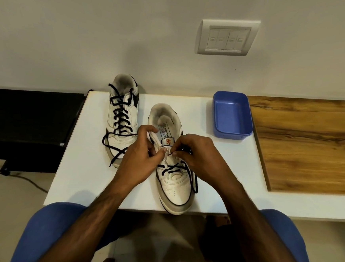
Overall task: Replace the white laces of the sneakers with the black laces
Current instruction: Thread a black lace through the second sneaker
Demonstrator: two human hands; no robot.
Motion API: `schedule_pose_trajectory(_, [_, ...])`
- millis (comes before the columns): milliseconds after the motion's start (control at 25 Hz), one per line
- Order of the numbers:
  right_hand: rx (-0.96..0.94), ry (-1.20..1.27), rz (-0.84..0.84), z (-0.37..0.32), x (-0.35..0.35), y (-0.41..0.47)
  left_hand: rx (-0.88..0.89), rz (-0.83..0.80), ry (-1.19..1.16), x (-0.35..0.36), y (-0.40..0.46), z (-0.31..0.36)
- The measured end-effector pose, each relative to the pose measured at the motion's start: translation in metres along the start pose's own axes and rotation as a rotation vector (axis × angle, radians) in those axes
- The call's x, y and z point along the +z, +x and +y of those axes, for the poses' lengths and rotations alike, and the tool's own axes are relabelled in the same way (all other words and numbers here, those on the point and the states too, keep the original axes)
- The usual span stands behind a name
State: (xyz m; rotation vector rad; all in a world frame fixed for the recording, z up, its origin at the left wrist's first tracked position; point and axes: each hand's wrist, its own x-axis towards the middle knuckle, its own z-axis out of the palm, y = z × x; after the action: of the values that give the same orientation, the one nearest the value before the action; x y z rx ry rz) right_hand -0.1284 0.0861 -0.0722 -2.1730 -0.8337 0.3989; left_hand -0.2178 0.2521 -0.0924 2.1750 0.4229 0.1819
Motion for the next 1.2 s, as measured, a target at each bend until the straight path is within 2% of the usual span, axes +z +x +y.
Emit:
schedule_pose_trajectory(200, [-0.037,-0.133,0.063,-0.002,0.024,-0.001,-0.063,-0.104,-0.185,-0.012,0.000,-0.008])
schedule_pose_trajectory(600, [0.026,-0.137,0.189,-0.007,0.042,-0.001,-0.029,-0.127,-0.222,-0.012,0.002,-0.014])
schedule_pose_trajectory(800, [0.018,-0.286,0.099,-0.011,0.040,0.000,-0.022,-0.133,-0.239,-0.013,0.002,-0.016])
schedule_pose_trajectory(1040, [0.090,-0.204,0.126,-0.010,0.049,-0.003,-0.014,-0.144,-0.258,-0.012,0.003,-0.019])
schedule_pose_trajectory(1200, [0.060,-0.162,0.068,-0.007,0.047,0.001,-0.012,-0.160,-0.262,-0.014,0.003,-0.021])
